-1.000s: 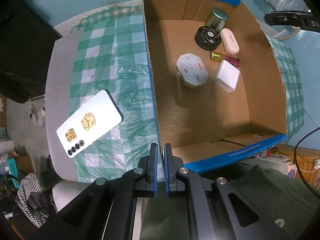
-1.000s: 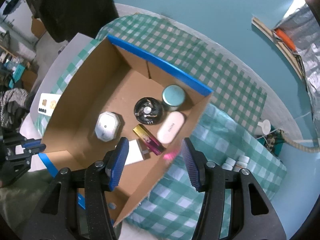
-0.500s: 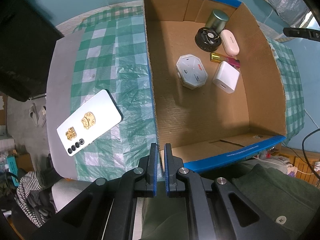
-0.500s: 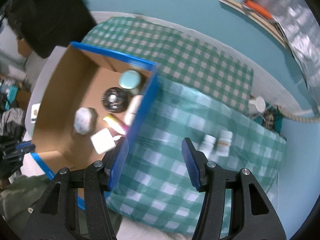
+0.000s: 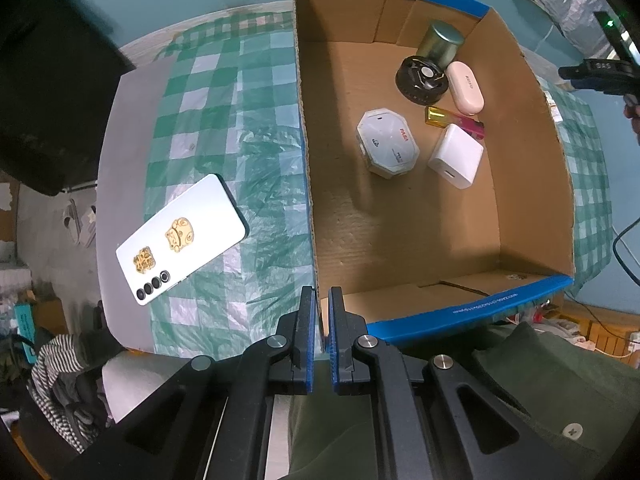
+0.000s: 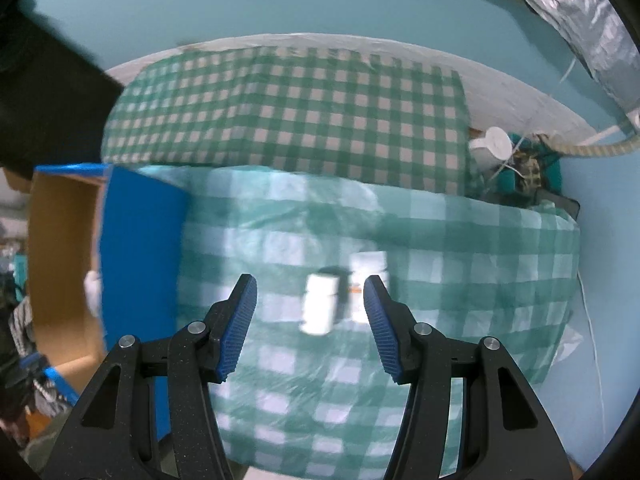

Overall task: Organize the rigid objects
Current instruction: 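Move the right gripper to the white pill bottle with orange label, then grasp the orange-labelled pill bottle with the right gripper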

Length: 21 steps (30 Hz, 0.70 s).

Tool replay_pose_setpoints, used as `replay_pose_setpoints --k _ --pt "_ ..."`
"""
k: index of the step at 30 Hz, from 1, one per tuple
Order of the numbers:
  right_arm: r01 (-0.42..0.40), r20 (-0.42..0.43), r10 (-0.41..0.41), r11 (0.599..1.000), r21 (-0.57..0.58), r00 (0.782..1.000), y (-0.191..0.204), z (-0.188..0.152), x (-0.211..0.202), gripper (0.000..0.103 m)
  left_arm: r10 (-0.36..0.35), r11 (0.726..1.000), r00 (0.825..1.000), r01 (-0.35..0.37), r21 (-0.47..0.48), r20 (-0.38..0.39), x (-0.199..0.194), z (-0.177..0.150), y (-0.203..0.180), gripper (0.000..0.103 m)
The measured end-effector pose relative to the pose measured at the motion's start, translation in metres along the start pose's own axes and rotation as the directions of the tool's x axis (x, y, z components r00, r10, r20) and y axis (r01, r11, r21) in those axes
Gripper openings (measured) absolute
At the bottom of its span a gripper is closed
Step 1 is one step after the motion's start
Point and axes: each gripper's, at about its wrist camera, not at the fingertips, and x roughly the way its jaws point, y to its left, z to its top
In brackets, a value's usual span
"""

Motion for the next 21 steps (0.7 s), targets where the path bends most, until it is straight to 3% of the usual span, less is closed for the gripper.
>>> replay_pose_setpoints --k 14,21 --pt "0.031 -0.061 -0.027 0.997 0.073 0.998 -0.038 -0.003 0.067 0.054 0.022 0.999 1.0 -0.023 -0.049 -0.006 0.0 -0.004 0.001 0.006" --pt "0.017 -0.073 -0.011 0.997 0.081 0.997 -0.045 -0.006 0.076 0.04 0.029 0.998 1.0 -0.029 -0.053 -0.013 0.001 -0.003 -0.003 0.006"
